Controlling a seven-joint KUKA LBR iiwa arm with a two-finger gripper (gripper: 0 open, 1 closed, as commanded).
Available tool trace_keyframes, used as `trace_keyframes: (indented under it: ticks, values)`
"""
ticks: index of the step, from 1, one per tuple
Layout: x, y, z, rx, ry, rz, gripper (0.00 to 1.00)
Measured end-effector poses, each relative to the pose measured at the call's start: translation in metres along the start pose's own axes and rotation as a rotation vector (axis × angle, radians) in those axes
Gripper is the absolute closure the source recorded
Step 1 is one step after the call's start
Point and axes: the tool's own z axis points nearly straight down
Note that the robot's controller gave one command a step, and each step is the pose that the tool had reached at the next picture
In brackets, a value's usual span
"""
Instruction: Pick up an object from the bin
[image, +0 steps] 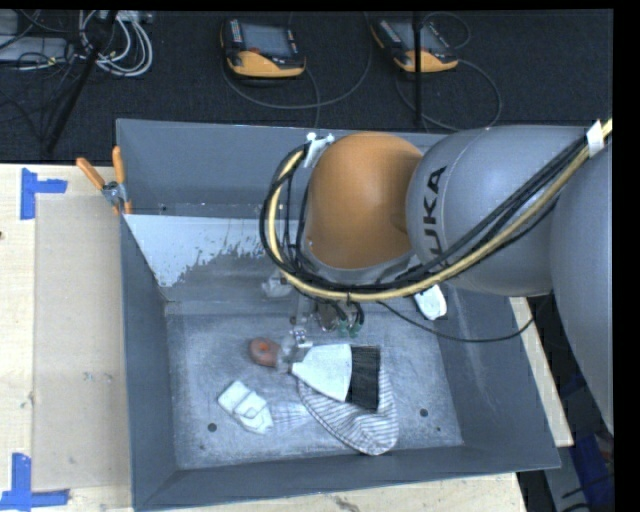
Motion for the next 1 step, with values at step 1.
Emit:
trace_keyframes:
  ticks: [1]
  values:
    - [0.0092, -0.0405, 0.0415, 0.006, 0.013, 0.022, 0.00]
